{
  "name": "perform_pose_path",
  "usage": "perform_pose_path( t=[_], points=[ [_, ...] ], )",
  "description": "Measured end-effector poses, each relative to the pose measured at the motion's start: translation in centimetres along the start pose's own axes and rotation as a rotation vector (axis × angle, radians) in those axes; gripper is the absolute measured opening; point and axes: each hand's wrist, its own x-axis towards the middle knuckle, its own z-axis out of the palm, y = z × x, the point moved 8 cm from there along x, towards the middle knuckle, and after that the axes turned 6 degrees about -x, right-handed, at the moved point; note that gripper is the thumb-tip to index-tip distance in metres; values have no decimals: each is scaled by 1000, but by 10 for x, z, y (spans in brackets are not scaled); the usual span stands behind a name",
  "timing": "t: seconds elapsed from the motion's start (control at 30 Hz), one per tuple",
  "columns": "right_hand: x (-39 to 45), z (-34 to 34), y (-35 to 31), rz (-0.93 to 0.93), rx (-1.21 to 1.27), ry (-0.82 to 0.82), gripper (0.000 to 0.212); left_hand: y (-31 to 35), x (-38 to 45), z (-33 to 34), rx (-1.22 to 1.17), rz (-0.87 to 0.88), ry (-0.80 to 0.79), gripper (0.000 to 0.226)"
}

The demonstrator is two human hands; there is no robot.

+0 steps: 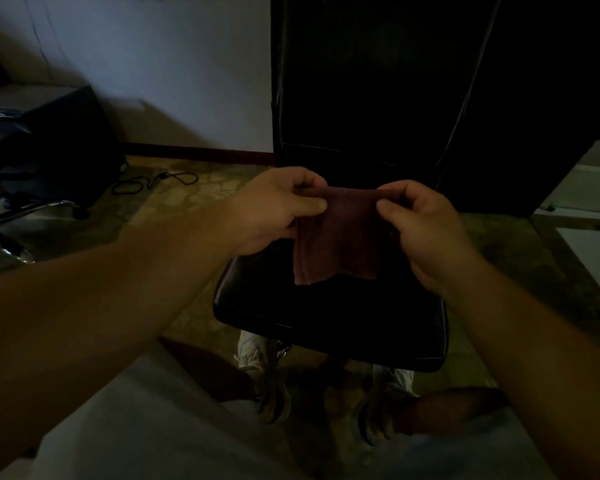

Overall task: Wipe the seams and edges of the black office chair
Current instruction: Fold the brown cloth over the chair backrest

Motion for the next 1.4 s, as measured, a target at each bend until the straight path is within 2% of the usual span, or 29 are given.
perform_pose_path(
  t=[0.1,0.27,0.37,0.43,0.5,0.6,0.67,0.77,0.87,0.93,1.03,1.13,1.2,1.4],
  points=[
    [-1,-2,1,-14,17,33,18,-5,-2,1,-122,-51,-33,27],
    [-4,-1,8,49,87,71,19,-9,-9,10,-160,-78,-117,30],
    [-12,-8,4,-32,-89,201,23,-12,-12,12,-199,-70,-126,30],
    [-19,-10,-3,-91,-260,276,17,-14,-12,14,-228,-54,-128,29],
    [-25,-3,-2,-79,-242,230,9,-14,-12,14,-243,-28,-108,28],
    [-34,16,0,-59,-23,64,10,-16,-12,15,-248,0,-82,27],
    [-39,27,-1,-110,-12,-8,15,-16,-13,18,-259,22,-86,25],
    [-39,30,7,-115,-29,-8,28,-18,-11,18,-303,42,-42,24],
    [-37,29,11,-102,-13,30,29,-21,-9,14,-298,52,47,33],
    [-37,30,13,-94,13,29,25,-22,-8,8,-175,92,109,41],
    [-35,25,16,-73,56,29,22,-17,-6,3,212,197,178,49],
    [-31,18,23,-24,113,17,20,-24,-3,17,200,164,96,25],
    [-29,14,32,23,124,2,18,-27,0,23,200,152,98,10],
    [-20,0,73,160,203,-72,15,-47,28,45,205,104,74,10]
  ],
)
